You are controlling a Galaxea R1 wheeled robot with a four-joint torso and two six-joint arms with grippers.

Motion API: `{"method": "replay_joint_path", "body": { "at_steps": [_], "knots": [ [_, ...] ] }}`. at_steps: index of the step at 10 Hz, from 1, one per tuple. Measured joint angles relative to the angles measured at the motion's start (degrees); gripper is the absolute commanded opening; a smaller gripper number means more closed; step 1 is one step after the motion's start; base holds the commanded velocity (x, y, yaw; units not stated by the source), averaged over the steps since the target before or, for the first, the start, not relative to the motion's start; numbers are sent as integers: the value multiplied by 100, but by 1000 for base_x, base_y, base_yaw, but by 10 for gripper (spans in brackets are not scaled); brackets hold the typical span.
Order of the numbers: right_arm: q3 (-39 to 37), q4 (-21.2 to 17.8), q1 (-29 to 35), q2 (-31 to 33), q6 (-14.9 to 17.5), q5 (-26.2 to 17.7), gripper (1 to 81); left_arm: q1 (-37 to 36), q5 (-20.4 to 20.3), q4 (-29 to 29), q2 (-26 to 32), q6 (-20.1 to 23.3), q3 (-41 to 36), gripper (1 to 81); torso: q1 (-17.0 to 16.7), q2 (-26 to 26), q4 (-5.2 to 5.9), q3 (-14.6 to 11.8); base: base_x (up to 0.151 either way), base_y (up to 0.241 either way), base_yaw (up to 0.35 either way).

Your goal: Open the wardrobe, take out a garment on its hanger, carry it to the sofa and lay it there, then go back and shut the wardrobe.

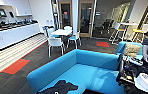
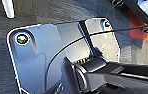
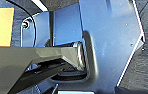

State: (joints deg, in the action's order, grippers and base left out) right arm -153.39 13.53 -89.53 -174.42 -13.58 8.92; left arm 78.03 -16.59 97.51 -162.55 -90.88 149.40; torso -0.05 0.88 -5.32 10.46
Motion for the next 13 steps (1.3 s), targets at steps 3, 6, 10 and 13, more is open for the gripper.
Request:
{"method": "replay_joint_path", "body": {
  "at_steps": [3, 6, 10, 13],
  "knots": [
    [-11, 5, -29, 0, -2, -5, 811, 50, -5, 20, -2, 22, 0, 811, -5, 6, 0, -5, 0, 0, 0],
    [-11, 7, 30, 0, 0, 11, 811, -15, 0, 20, -33, 80, 0, 811, 5, 6, 0, -5, 0, 0, 0],
    [-11, 7, 15, 0, 0, 5, 811, 0, 52, 20, -110, 80, 5, 811, 6, 6, 0, -5, 0, 0, 0],
    [-11, 7, 17, -17, 0, 2, 811, 5, 55, 17, -243, 80, 273, 811, 6, 6, 0, -5, 0, 0, 0]
  ]
}}
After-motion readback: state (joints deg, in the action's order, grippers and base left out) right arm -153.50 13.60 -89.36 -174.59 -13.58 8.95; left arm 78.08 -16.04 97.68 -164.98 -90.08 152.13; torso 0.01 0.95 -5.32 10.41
